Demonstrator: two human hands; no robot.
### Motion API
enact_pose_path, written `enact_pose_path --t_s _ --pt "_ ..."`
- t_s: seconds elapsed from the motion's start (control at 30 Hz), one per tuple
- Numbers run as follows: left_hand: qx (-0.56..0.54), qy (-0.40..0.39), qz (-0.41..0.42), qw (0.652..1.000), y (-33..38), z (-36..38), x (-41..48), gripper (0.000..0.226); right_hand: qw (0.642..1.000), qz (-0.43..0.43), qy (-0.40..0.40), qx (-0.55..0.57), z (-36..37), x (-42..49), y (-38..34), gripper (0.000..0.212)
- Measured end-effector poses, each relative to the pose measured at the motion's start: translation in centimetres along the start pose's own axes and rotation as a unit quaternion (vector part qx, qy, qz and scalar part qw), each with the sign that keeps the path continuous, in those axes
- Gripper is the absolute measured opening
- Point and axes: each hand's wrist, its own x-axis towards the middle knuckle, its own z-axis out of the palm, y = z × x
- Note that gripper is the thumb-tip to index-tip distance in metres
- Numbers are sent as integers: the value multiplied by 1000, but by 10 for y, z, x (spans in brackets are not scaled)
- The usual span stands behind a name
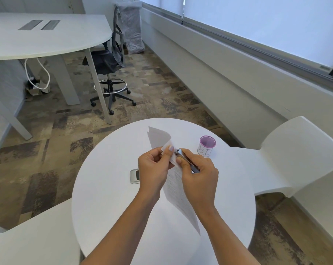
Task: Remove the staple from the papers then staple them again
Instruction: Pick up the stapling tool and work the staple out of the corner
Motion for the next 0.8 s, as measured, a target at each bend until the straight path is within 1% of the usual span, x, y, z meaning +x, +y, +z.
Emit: enact_pose_path --t_s 0.17,0.27,0.43,0.57,0.67,0.8 --pt "-16 -13 2 1000 -1 1 2 13 994 66 -15 85 1 3 0 24" --pt "-28 -10 -1 1000 -1 1 3 13 992 77 -25 99 1 6 0 24" --pt "-35 -7 -7 999 0 0 5 17 998 37 -27 46 0 7 2 25" --pt "-21 1 -3 1000 0 1 6 23 999 -24 -20 -19 -2 9 1 28" --pt "-17 0 2 1000 0 2 5 21 996 -64 -5 -68 -4 11 0 27" --pt "-12 -7 -2 1000 1 3 5 19 991 -94 14 -91 -3 9 1 26"
